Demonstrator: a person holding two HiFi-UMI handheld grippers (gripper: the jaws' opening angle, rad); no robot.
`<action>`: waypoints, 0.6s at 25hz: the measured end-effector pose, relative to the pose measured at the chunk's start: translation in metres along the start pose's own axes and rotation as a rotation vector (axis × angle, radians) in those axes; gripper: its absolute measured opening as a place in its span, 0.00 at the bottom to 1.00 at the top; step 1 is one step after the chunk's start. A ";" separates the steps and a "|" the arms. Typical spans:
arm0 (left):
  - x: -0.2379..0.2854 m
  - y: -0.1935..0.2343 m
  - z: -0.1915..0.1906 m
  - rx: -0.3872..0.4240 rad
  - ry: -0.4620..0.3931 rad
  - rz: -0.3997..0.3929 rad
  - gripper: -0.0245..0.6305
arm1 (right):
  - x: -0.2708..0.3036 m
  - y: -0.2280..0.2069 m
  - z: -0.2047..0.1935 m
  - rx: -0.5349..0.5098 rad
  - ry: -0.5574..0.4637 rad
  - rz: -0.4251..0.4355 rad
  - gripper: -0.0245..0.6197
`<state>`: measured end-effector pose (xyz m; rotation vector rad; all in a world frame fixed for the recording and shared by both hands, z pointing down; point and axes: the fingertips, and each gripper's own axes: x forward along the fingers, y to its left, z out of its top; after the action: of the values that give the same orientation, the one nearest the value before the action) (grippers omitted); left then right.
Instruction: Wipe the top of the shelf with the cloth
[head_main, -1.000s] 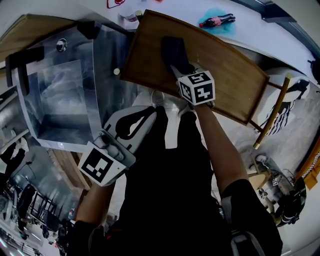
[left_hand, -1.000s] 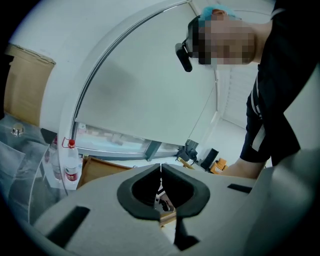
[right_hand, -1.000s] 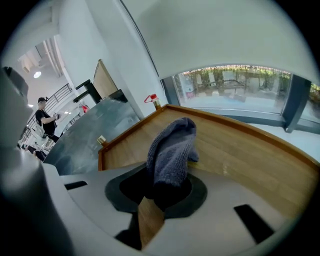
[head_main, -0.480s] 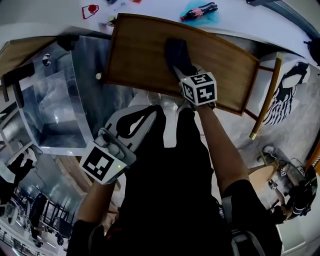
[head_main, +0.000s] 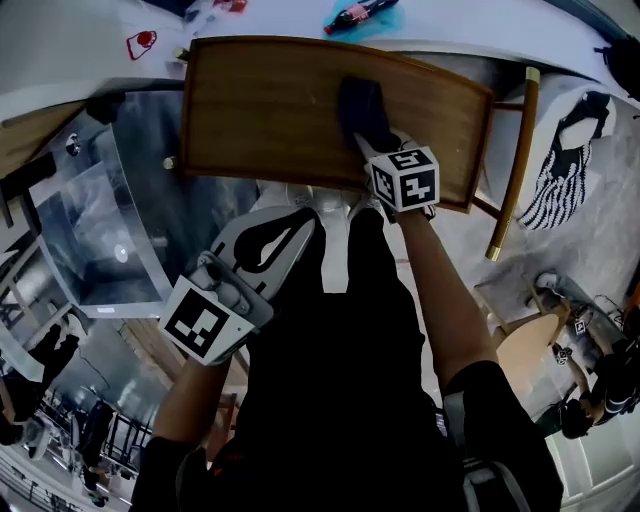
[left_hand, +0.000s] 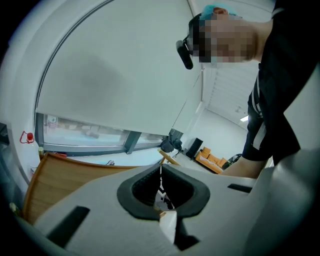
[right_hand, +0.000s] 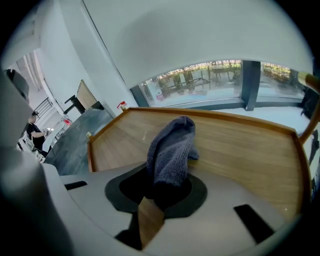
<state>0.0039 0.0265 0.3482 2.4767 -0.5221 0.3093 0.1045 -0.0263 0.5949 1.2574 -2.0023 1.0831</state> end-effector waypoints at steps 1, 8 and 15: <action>0.005 -0.004 0.000 0.003 0.003 -0.007 0.08 | -0.005 -0.006 -0.003 0.008 -0.003 -0.007 0.15; 0.037 -0.029 -0.004 0.023 0.034 -0.054 0.08 | -0.034 -0.047 -0.018 0.056 -0.025 -0.052 0.15; 0.063 -0.048 -0.004 0.038 0.054 -0.088 0.08 | -0.058 -0.080 -0.034 0.090 -0.033 -0.089 0.15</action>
<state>0.0811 0.0463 0.3478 2.5124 -0.3875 0.3525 0.2022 0.0107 0.5957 1.4055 -1.9204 1.1270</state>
